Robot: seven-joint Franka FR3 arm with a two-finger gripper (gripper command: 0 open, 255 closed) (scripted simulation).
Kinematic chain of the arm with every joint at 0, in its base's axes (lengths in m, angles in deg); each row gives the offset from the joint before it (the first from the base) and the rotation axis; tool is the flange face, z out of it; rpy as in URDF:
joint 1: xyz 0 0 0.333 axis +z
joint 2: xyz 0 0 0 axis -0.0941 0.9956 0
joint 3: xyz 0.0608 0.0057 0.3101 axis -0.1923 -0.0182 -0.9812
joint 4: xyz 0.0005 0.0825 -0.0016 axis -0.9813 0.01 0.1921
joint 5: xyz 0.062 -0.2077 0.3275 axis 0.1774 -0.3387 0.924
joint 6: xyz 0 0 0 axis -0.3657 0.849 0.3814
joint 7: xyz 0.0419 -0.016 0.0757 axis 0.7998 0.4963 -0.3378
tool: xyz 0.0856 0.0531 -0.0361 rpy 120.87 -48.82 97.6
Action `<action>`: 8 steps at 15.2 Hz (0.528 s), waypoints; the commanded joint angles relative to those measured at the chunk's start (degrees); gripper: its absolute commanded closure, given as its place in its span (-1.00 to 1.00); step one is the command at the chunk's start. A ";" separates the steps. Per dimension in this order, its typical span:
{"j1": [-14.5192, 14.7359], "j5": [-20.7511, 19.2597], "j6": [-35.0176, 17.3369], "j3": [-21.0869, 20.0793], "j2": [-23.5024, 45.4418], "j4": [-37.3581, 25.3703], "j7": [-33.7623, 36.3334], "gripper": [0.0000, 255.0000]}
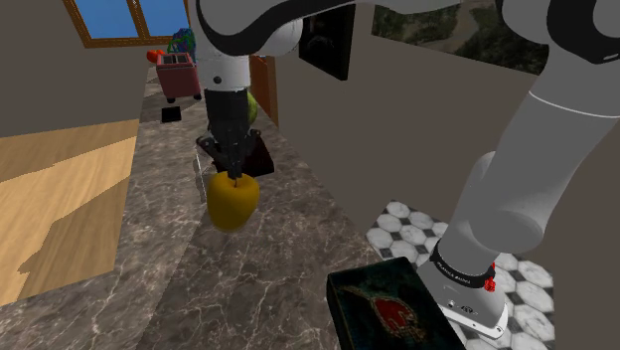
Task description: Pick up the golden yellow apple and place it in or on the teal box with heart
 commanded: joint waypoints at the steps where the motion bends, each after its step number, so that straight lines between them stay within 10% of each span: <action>1: 0.01 -0.01 1.51 0.00 -0.30 -1.26 0.38 1.00; 8: -0.13 -0.21 6.73 0.17 -0.63 -6.24 1.34 1.00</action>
